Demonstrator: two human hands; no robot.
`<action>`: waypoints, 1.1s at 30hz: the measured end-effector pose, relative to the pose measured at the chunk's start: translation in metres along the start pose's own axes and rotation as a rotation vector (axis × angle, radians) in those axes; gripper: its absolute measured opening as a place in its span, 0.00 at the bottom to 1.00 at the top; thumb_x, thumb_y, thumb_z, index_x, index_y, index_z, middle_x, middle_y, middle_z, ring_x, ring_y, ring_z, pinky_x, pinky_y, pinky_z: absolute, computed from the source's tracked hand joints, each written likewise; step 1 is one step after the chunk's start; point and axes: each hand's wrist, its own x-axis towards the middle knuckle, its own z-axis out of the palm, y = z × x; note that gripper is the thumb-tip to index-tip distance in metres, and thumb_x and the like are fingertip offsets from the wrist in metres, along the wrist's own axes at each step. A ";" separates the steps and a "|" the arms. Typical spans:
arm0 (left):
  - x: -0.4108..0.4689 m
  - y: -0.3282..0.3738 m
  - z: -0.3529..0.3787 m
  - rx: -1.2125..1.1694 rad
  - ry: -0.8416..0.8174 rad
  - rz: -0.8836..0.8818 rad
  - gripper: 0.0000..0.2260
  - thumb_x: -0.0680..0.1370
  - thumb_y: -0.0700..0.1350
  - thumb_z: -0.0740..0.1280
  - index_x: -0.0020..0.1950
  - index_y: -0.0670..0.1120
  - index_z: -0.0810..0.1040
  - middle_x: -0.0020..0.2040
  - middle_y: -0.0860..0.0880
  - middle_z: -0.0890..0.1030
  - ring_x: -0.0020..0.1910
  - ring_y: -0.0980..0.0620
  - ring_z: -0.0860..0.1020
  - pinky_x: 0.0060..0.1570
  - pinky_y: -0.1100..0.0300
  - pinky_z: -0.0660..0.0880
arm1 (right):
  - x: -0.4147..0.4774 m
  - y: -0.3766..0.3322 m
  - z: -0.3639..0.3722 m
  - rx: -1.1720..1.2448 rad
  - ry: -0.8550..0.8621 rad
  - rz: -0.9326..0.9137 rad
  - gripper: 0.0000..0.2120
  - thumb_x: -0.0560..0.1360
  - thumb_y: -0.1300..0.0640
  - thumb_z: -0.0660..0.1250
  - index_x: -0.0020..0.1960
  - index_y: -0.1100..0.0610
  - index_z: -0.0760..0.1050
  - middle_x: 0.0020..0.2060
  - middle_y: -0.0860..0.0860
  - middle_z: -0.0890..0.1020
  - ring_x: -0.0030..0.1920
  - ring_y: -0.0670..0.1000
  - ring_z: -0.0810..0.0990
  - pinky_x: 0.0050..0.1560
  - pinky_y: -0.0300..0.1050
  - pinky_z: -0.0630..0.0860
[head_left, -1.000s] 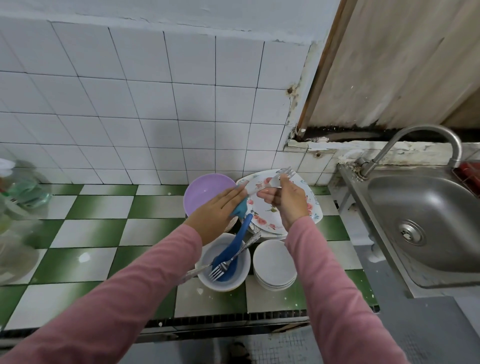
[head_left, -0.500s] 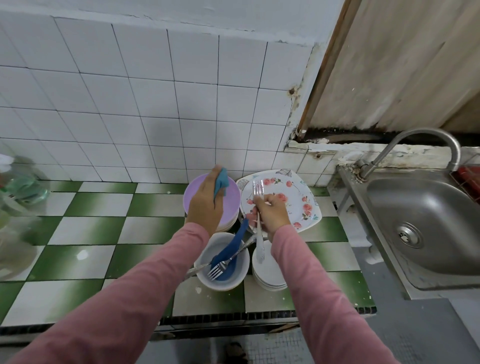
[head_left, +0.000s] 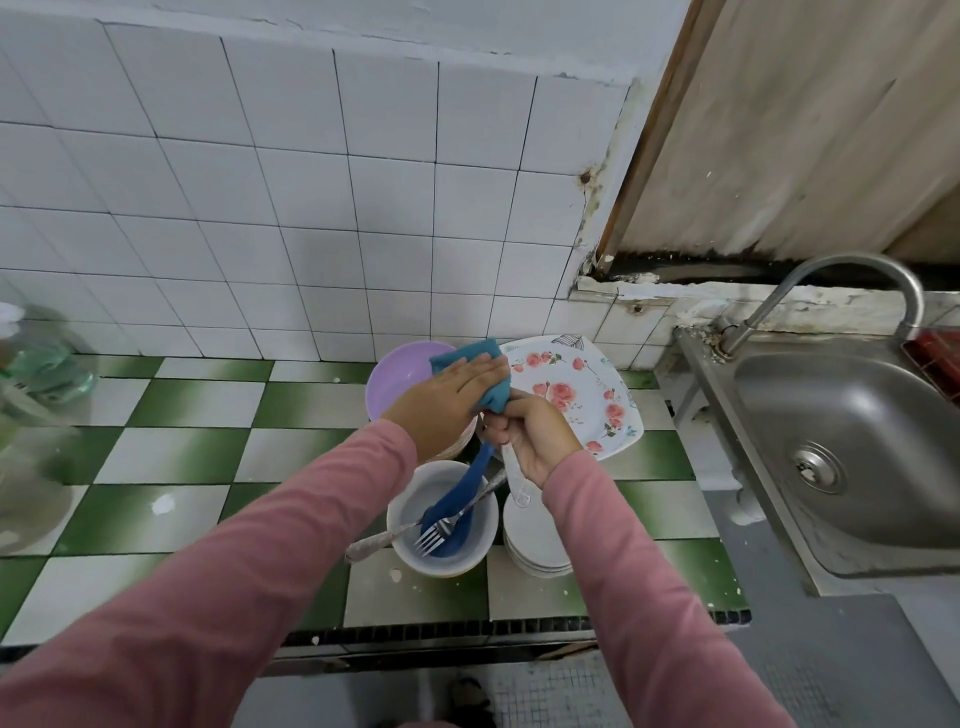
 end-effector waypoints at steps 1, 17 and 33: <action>0.002 0.000 -0.003 0.018 0.017 0.000 0.28 0.71 0.29 0.71 0.71 0.36 0.70 0.68 0.38 0.75 0.67 0.37 0.74 0.65 0.40 0.67 | -0.001 -0.001 -0.001 0.026 -0.025 0.003 0.15 0.76 0.74 0.47 0.48 0.63 0.70 0.33 0.52 0.67 0.26 0.45 0.63 0.24 0.35 0.60; 0.005 -0.005 -0.005 -0.268 -0.017 -0.238 0.22 0.83 0.39 0.60 0.77 0.43 0.62 0.78 0.47 0.60 0.76 0.55 0.51 0.76 0.58 0.48 | -0.001 -0.002 -0.001 0.069 -0.042 0.032 0.41 0.79 0.29 0.47 0.60 0.66 0.75 0.32 0.52 0.71 0.30 0.48 0.62 0.24 0.37 0.58; 0.020 0.012 -0.020 -0.676 0.013 -0.494 0.22 0.82 0.51 0.62 0.75 0.61 0.61 0.80 0.59 0.43 0.78 0.51 0.55 0.74 0.53 0.63 | -0.005 -0.013 0.005 0.018 -0.085 -0.001 0.44 0.77 0.27 0.43 0.60 0.65 0.74 0.35 0.57 0.77 0.25 0.48 0.63 0.25 0.38 0.60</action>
